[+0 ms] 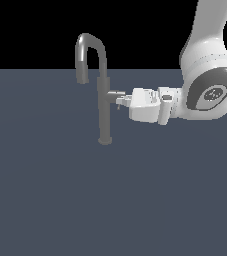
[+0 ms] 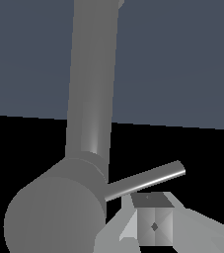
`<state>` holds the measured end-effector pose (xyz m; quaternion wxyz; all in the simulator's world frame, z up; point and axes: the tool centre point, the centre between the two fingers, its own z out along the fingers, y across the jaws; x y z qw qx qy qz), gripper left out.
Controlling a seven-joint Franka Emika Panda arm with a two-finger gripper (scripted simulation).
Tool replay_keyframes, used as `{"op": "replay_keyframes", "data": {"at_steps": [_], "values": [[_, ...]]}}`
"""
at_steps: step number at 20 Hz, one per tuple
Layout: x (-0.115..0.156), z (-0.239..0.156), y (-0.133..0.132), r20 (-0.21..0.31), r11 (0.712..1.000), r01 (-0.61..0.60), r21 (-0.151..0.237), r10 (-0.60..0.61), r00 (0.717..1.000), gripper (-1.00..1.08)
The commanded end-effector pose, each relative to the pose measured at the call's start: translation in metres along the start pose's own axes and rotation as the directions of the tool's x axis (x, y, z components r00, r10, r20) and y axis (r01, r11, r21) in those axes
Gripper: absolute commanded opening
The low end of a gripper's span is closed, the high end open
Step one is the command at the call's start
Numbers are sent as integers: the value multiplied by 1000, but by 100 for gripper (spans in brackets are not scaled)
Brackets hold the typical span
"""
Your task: Turn on the faucet by rotating a designated handle.
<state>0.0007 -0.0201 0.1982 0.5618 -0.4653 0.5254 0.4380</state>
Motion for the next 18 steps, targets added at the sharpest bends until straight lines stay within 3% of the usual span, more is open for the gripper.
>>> {"op": "replay_keyframes", "data": {"at_steps": [1,3,4,18], "values": [[37,0,6,-14,999,-52,9,52,999,-100],[42,0,5,-14,998,-55,10,56,998,-100],[5,0,-5,2,1000,6,-1,-6,1000,-100],[65,-1,-21,-15,998,-59,10,59,998,-100]]}}
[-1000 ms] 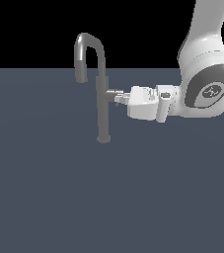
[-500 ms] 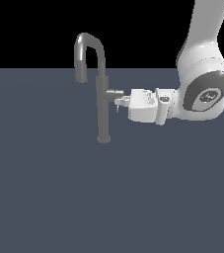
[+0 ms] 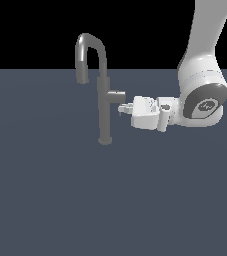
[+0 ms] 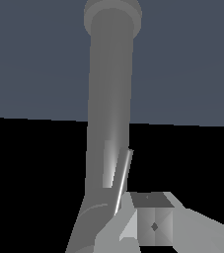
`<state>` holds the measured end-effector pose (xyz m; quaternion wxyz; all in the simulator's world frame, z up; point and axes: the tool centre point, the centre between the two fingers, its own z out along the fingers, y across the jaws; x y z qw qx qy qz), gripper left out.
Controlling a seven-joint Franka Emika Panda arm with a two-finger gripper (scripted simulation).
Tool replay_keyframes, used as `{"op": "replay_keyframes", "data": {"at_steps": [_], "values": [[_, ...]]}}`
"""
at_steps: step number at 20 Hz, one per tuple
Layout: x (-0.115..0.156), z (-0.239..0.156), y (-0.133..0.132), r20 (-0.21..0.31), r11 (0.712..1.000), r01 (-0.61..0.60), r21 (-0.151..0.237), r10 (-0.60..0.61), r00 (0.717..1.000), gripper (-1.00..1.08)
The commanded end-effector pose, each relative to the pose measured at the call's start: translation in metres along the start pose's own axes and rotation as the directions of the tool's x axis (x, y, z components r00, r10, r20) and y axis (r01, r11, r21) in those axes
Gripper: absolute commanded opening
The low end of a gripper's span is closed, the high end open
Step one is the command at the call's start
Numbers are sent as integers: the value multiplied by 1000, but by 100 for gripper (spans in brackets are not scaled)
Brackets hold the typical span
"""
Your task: Turn on the faucet by rotating a designated handle.
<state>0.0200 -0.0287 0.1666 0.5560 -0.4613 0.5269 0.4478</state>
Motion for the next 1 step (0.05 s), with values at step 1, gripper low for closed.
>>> {"op": "replay_keyframes", "data": {"at_steps": [1], "values": [[32,5,-4,-19,999,-37,20,37,999,-100]]}}
